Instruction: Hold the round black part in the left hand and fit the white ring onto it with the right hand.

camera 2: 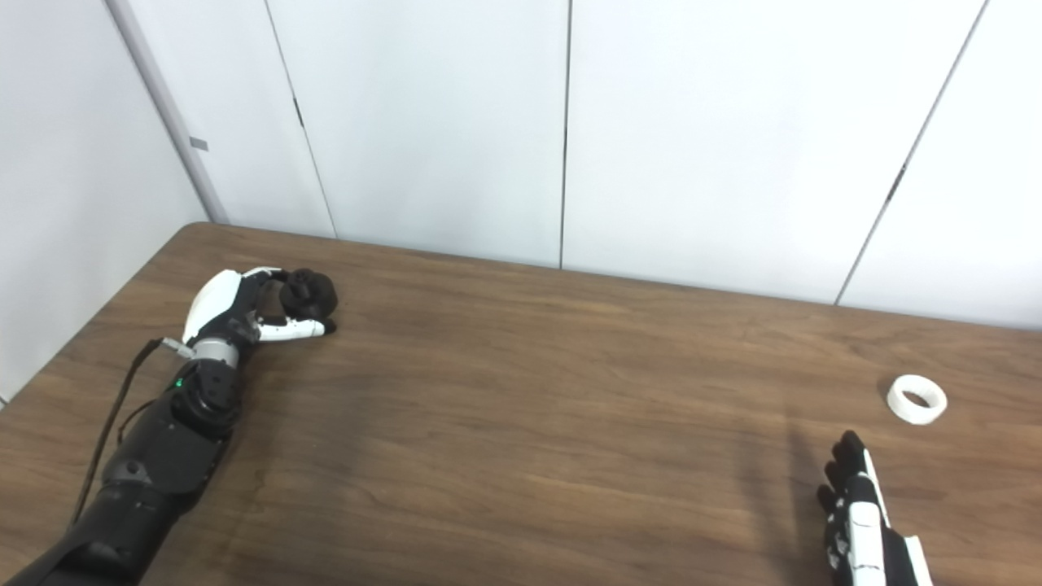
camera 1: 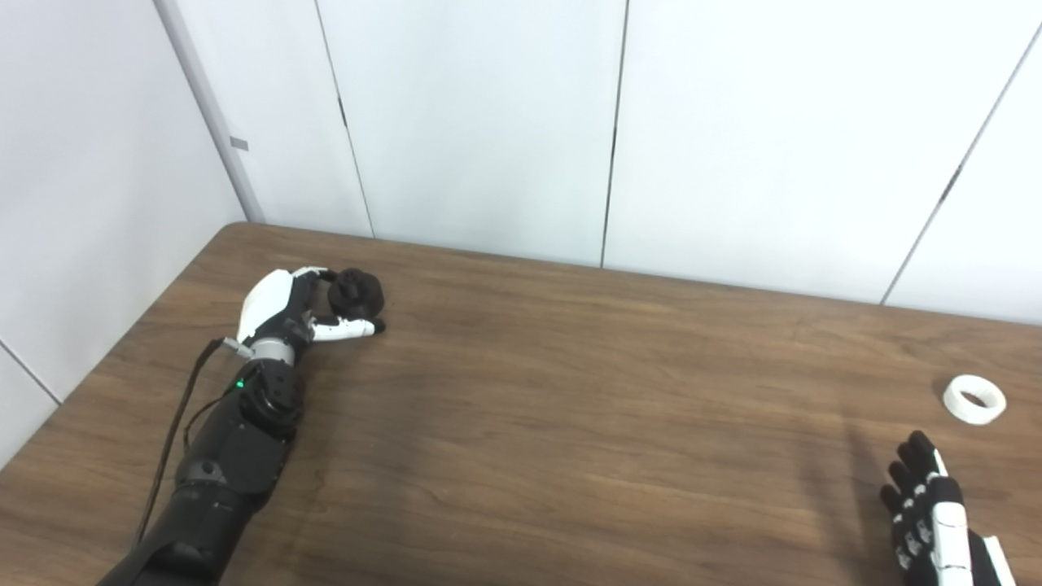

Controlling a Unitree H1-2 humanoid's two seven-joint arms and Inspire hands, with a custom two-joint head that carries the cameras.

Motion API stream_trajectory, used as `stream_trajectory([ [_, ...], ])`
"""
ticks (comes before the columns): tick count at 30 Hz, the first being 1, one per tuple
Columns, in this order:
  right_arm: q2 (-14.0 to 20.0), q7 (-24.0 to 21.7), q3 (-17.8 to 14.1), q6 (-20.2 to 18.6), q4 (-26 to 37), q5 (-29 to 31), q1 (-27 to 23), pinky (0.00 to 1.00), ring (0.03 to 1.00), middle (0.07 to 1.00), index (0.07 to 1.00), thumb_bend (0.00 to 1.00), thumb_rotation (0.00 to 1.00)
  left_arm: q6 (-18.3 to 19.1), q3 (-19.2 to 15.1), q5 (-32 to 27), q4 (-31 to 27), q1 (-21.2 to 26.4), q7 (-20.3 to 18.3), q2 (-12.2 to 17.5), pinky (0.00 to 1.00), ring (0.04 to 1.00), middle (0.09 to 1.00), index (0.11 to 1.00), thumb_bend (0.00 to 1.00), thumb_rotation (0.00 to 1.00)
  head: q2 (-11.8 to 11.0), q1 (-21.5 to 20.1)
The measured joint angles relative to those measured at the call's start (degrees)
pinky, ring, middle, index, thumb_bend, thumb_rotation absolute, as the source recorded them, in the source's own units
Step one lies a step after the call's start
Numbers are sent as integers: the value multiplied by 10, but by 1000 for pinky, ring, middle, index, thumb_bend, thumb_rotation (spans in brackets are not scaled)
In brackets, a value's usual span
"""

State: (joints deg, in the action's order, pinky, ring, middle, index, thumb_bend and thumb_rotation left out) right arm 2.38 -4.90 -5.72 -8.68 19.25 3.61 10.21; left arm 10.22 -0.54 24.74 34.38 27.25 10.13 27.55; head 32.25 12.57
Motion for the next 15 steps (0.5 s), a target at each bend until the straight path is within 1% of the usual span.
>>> stream_trajectory([
  [5, 0, 0, 0, 0, 0, -1, 0, 1000, 1000, 999, 988, 336, 1000, 0, 1, -2, 2, 1, 2, 0, 1000, 983, 919, 789, 999, 304, 1, 1],
  [9, 0, 0, 0, 0, 0, -2, 0, 1000, 1000, 1000, 989, 347, 1000, 0, 1, -3, 2, 1, 3, 0, 985, 972, 906, 765, 969, 275, 3, 1],
  [11, 0, 0, 0, 0, 0, -2, 0, 1000, 1000, 1000, 988, 356, 1000, 0, 0, -4, 2, 1, 5, 0, 976, 963, 897, 743, 960, 260, 3, 1],
  [15, 0, 0, -1, 0, 0, -1, 0, 1000, 1000, 1000, 990, 363, 1000, 0, -6, -8, 0, 1, 11, 0, 932, 937, 870, 646, 920, 199, 4, 4],
])
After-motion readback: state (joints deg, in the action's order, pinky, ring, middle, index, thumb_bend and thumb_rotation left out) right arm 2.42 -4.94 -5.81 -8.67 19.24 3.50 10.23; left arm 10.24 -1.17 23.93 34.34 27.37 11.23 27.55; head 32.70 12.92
